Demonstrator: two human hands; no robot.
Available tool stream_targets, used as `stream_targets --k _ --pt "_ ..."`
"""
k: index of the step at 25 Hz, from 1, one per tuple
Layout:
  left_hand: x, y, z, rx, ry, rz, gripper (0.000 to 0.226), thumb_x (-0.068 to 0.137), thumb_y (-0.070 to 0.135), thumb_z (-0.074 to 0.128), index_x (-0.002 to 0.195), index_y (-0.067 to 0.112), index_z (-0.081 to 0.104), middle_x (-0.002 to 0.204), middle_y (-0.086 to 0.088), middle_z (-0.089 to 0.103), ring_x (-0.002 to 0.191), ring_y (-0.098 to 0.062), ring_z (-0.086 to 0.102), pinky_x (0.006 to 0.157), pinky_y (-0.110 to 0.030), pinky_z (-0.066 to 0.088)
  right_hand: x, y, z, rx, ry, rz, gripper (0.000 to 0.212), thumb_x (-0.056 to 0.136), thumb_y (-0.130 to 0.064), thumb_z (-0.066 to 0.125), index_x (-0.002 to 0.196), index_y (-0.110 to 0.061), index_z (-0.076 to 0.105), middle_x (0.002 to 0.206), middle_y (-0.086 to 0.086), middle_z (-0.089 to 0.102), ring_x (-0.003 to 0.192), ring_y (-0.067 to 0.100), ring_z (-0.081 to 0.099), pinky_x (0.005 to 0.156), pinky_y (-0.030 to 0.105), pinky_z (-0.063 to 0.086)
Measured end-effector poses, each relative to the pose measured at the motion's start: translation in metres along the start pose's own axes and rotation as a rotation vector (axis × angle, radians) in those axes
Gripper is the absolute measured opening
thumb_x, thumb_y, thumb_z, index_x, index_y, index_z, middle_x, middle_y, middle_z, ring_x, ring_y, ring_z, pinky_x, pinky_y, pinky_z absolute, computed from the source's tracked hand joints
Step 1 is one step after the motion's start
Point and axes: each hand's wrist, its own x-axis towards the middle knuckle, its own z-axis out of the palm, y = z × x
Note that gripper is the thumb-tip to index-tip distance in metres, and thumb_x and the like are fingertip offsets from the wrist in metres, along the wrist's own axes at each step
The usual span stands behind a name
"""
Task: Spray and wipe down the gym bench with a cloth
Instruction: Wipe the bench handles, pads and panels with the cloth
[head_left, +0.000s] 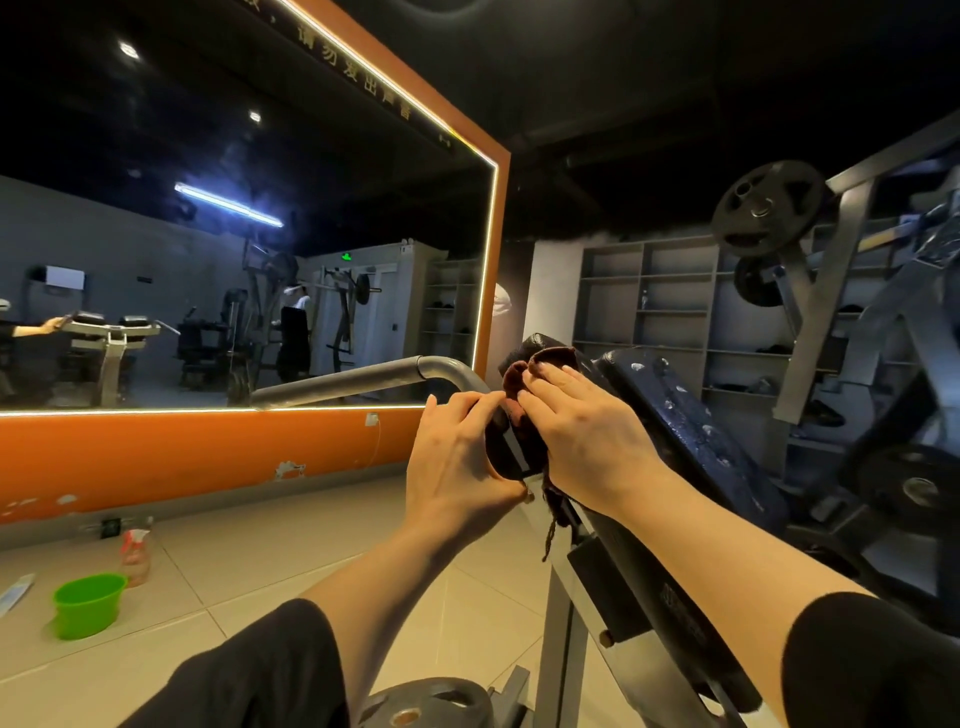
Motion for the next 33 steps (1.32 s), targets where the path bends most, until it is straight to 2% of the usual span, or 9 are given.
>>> stream_targets --k 4,8,12,14,16,20,26,29,33 --pt "0.000 -0.001 0.000 0.012 0.016 0.012 0.078 0.065 0.030 0.082 0.135 0.021 0.049 0.131 0.001 0.052 0.124 -0.017 0.044 0.112 -0.025 -0.001 -0.022 0.003 -0.001 0.009 0.044 -0.022 0.046 0.074 -0.016 0.078 0.118 -0.006 0.067 0.122 0.011 0.066 0.118 0.030 0.060 0.101 0.042 0.047" --pt "0.000 0.001 -0.001 0.014 0.022 0.009 0.078 0.066 0.029 0.082 0.136 0.022 0.048 0.133 0.002 0.051 0.126 -0.018 0.042 0.112 -0.026 -0.001 -0.049 0.005 -0.004 0.008 0.059 -0.041 0.038 0.081 -0.024 0.064 0.115 -0.007 0.069 0.119 0.009 0.068 0.117 0.028 0.061 0.100 0.036 0.044" --pt "0.000 0.004 0.001 0.006 0.038 0.014 0.078 0.066 0.031 0.080 0.137 0.022 0.049 0.132 0.001 0.052 0.126 -0.019 0.042 0.111 -0.025 -0.001 -0.056 0.004 -0.002 -0.060 0.097 -0.027 0.042 0.078 -0.022 0.069 0.116 -0.005 0.068 0.120 0.013 0.067 0.115 0.030 0.062 0.099 0.035 0.041" --pt "0.001 0.006 0.003 -0.016 0.062 0.028 0.077 0.063 0.041 0.072 0.134 0.021 0.051 0.130 0.001 0.054 0.125 -0.019 0.044 0.111 -0.025 -0.001 -0.036 0.005 0.000 -0.104 0.125 -0.006 0.045 0.080 -0.020 0.064 0.121 -0.003 0.064 0.123 0.015 0.064 0.117 0.032 0.060 0.100 0.036 0.039" --pt "0.002 0.006 0.005 -0.035 0.070 0.041 0.075 0.061 0.050 0.066 0.130 0.023 0.054 0.127 0.003 0.056 0.123 -0.017 0.046 0.112 -0.027 0.001 -0.006 0.003 0.002 -0.115 0.118 0.024 0.047 0.082 -0.019 0.068 0.126 -0.005 0.061 0.131 0.016 0.059 0.124 0.034 0.055 0.103 0.037 0.035" --pt "0.002 -0.001 0.007 -0.028 0.076 0.086 0.074 0.061 0.051 0.068 0.129 0.025 0.054 0.124 0.005 0.057 0.120 -0.015 0.049 0.114 -0.029 0.004 0.021 0.002 0.005 -0.097 0.055 0.025 0.051 0.088 -0.019 0.066 0.136 -0.010 0.053 0.148 0.014 0.042 0.135 0.034 0.042 0.108 0.041 0.034" --pt "0.002 -0.006 0.009 0.030 0.069 0.108 0.079 0.062 0.048 0.069 0.134 0.021 0.052 0.126 0.000 0.058 0.120 -0.020 0.050 0.115 -0.037 0.009 -0.039 0.011 -0.002 0.025 0.017 -0.083 0.049 0.076 -0.019 0.076 0.122 -0.009 0.065 0.130 0.006 0.062 0.121 0.025 0.059 0.103 0.036 0.044" --pt "0.003 0.002 0.008 0.043 0.012 0.071 0.083 0.070 0.042 0.074 0.143 0.023 0.040 0.140 0.002 0.047 0.132 -0.019 0.040 0.117 -0.040 0.007 -0.071 0.016 -0.009 0.011 -0.056 -0.113 0.054 0.069 -0.021 0.083 0.119 -0.011 0.067 0.127 0.004 0.064 0.117 0.022 0.061 0.101 0.033 0.043" --pt "-0.005 0.013 0.014 0.122 -0.053 0.021 0.089 0.080 0.040 0.070 0.152 0.030 0.018 0.161 0.001 0.009 0.148 -0.019 0.006 0.115 -0.043 -0.008 -0.102 0.017 -0.017 -0.029 -0.122 -0.121 0.056 0.064 -0.022 0.086 0.117 -0.012 0.068 0.124 0.004 0.066 0.114 0.022 0.063 0.098 0.032 0.042"
